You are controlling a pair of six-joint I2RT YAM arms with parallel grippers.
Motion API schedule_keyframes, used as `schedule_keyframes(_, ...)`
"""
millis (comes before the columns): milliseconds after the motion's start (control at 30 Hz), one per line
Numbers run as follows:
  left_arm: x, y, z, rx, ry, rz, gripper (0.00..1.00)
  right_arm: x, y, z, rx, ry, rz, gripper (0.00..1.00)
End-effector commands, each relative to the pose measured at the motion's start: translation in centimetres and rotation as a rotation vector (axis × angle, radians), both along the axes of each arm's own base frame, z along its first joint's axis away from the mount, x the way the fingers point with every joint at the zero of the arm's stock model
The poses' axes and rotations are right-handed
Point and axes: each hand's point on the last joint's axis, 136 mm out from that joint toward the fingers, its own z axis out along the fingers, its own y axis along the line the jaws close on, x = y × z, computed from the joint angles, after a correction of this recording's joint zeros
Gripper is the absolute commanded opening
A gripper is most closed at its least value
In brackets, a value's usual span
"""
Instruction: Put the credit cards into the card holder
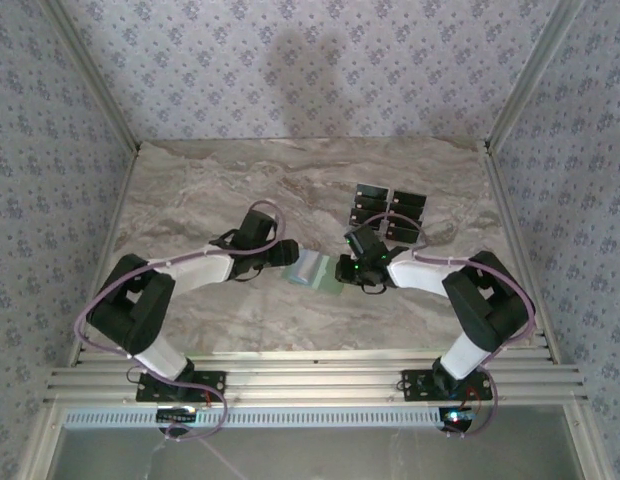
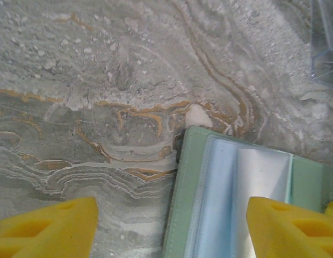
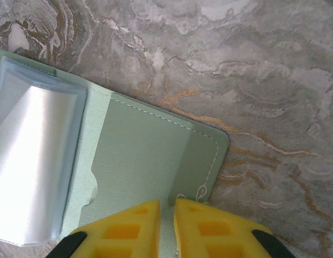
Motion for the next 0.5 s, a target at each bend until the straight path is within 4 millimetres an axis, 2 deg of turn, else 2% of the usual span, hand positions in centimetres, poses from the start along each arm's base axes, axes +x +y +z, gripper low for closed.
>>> schedule_keyframes(0,1.0,-2.1,1.2,-0.099,-0.008,-0.062,0.73,-1.0,-1.8,-2.3,-0.060,0.055,-0.024,0.19)
schedule_keyframes(200,1.2,-3.8,0.9,-0.175,0.018,-0.096,0.73,-1.0,-2.0,-2.6,-0.063,0.063,-0.025,0.18)
schedule_keyframes(467,1.1,-5.0,0.9,-0.232,0.037,-0.114,0.72,-0.9,-2.2,-2.9,-0.065,0.071,-0.026,0.18)
